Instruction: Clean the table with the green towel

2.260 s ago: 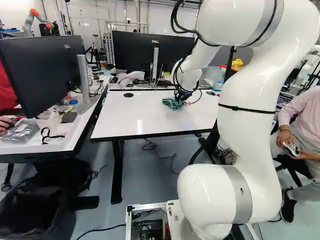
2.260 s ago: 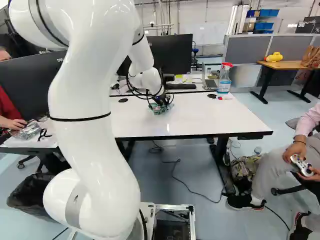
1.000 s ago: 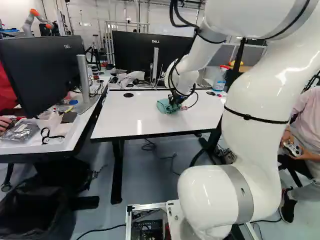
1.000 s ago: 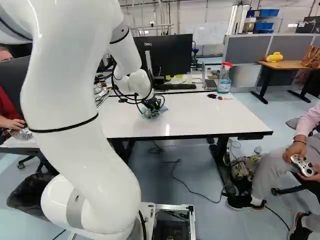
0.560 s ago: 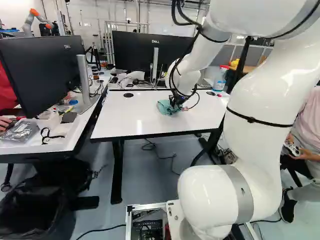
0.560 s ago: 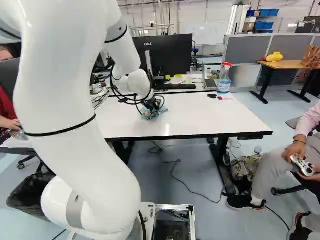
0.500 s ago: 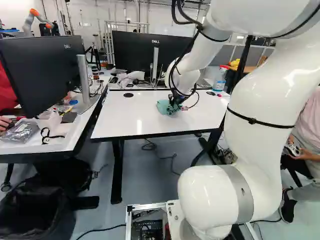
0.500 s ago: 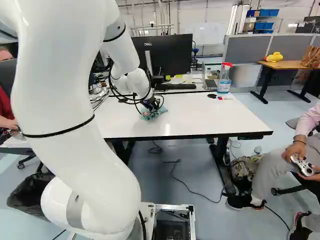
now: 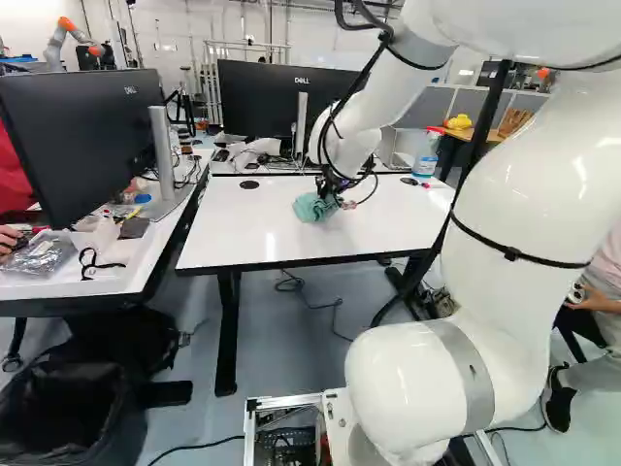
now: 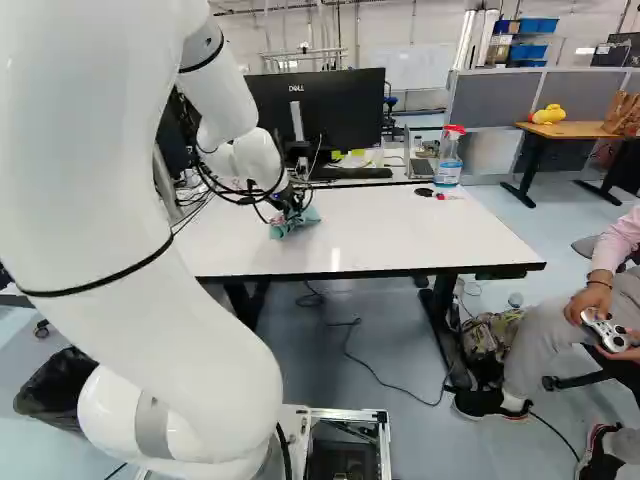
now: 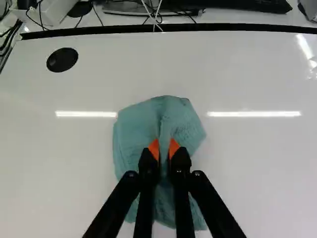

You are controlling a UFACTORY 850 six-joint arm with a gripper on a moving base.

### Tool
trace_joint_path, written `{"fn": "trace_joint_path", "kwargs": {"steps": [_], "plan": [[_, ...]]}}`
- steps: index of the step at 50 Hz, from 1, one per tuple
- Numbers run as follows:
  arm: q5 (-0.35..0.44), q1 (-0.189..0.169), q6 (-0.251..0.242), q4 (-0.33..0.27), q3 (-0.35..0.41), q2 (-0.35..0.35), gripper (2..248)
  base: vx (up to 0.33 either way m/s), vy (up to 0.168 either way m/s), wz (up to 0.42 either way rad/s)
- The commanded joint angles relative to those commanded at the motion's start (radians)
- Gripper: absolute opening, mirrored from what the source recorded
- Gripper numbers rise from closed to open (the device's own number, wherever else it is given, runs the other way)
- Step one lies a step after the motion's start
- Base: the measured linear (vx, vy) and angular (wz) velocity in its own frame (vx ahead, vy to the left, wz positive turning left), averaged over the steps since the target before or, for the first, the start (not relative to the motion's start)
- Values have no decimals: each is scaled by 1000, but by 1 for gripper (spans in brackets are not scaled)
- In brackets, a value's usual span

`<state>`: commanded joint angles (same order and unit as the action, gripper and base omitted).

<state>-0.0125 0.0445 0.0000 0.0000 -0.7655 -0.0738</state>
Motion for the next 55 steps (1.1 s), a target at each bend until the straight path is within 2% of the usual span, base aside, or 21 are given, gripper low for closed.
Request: {"fn": "trace_joint_path", "kwargs": {"steps": [42,55], "plan": [[0,119,0,0,175,173,42,0,0,0],[0,124,0,0,180,178,42,0,0,0]]}}
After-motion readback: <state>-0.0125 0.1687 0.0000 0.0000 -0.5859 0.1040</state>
